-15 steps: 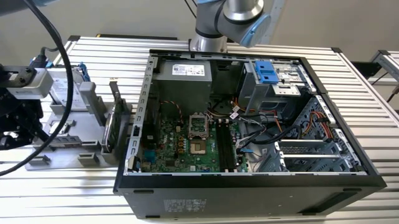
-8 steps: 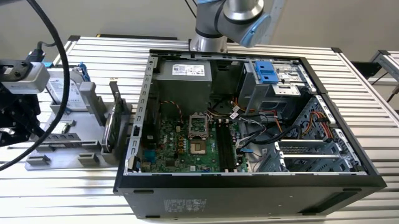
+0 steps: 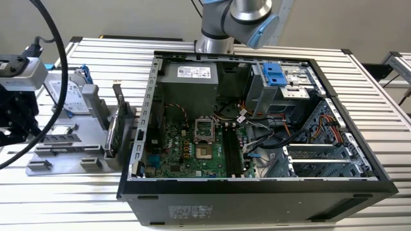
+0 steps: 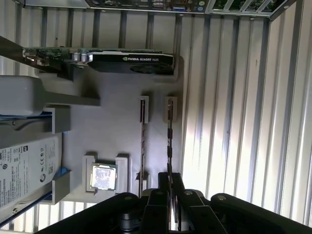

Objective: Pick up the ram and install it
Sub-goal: 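Pick up the ram and move it above insertion slot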

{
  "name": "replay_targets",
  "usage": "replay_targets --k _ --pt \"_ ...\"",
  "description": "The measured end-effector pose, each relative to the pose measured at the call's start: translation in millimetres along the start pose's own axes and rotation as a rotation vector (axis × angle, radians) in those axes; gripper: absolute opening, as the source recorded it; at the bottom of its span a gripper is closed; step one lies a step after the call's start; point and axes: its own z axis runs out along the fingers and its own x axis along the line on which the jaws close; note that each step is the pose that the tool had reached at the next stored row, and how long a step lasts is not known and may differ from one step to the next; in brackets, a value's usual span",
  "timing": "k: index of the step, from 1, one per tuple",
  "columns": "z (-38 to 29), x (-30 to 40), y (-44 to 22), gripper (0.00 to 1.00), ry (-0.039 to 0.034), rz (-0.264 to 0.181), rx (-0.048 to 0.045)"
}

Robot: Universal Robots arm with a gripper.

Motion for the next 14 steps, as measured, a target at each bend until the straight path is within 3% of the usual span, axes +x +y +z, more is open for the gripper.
replay_targets --k 14 --pt "-16.2 1.0 0.3 0.0 0.0001 0.002 -0.0001"
